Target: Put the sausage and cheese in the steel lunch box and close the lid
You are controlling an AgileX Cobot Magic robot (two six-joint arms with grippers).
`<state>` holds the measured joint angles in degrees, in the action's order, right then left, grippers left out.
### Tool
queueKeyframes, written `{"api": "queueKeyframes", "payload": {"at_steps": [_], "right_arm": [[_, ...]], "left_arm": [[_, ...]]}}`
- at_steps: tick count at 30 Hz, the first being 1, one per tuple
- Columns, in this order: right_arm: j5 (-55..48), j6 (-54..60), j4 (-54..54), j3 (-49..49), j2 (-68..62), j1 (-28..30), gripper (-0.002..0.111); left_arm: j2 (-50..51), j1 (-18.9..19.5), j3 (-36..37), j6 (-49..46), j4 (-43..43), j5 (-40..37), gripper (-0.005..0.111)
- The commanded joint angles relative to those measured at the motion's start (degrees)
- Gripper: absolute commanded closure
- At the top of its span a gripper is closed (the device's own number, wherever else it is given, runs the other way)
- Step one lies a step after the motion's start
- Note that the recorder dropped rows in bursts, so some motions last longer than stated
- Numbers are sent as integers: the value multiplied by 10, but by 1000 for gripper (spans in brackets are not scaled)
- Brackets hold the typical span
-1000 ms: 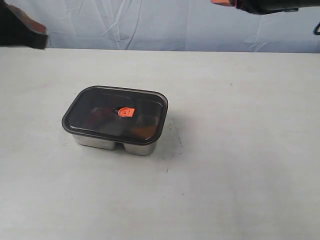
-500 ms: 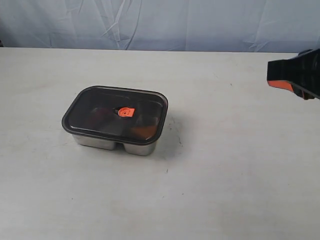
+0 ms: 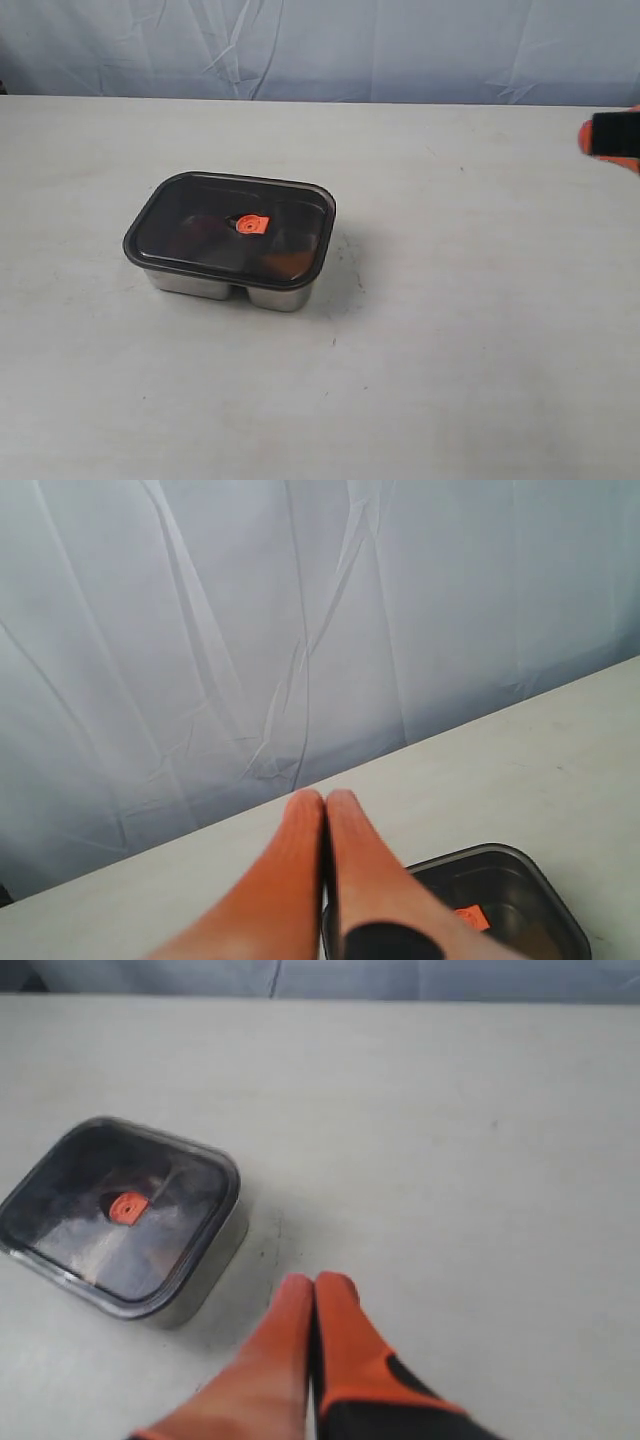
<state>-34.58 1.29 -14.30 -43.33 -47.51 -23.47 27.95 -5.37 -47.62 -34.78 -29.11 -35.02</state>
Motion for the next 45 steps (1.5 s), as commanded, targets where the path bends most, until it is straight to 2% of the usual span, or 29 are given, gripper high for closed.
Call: {"api": "queueKeyframes", "payload": {"at_steps": [1,5,8,10,14,26,32,45], "right_arm": [[25,7,10,46,104,92,109],[90,7,12,143,210,214,109],[111,7,10,215,287,276,109],[111,7,26,248,319,294,109],[111,8,66,298,362,297,109],[148,3,84,431,472,297,109],[171,3,118,433,475,297,109],[171,3,113,433,475,297,109]], "left_arm": [[-2,2,3,0,5,3,107],[-2,2,3,0,6,3,107],[-2,2,3,0,8,3,107],[-2,2,3,0,8,3,107],[-2,2,3,0,8,3,107],[-2,2,3,0,8,3,107],[-2,2,3,0,8,3,107],[-2,2,7,0,9,6,107]]}}
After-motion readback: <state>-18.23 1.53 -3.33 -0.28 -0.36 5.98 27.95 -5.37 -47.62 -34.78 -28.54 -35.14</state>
